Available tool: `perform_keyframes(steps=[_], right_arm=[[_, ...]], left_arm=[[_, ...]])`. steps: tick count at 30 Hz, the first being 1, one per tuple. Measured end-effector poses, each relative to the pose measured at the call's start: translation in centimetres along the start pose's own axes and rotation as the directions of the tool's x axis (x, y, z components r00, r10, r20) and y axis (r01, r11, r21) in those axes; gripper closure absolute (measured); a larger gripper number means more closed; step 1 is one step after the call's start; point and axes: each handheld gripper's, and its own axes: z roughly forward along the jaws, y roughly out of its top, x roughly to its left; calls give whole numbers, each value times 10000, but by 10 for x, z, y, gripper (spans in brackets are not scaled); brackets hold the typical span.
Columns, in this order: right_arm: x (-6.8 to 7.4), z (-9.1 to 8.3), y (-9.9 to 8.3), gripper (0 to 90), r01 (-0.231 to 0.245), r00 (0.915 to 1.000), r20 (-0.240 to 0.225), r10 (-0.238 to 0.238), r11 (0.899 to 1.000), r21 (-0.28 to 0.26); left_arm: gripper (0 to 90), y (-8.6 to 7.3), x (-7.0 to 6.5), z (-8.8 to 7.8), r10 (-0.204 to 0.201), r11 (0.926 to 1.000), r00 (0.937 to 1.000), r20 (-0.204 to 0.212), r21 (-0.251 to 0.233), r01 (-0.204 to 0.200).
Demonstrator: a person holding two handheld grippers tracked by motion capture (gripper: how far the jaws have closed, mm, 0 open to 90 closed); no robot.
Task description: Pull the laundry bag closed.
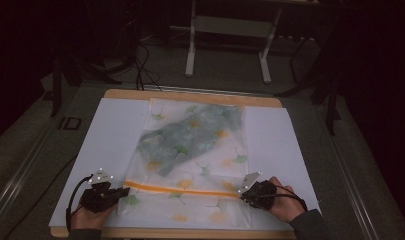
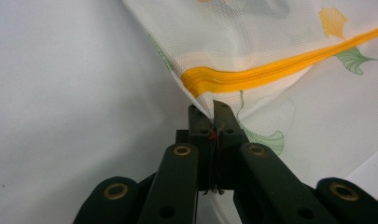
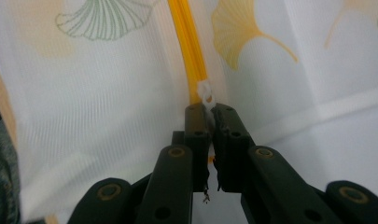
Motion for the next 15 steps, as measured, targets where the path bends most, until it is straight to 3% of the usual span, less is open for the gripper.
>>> perform_keyframes(steps=[10, 15], right_arm=[[-6, -5, -13, 848, -371, 9993, -58, 371, 9992, -124], [-7, -5, -15, 771, -691, 9974, -227, 682, 9967, -428]], left_arm=[[886, -2, -3, 1, 142, 9998, 9993, 337, 125, -147], [703, -4, -1, -3, 266, 9996, 9981, 551, -57, -263]])
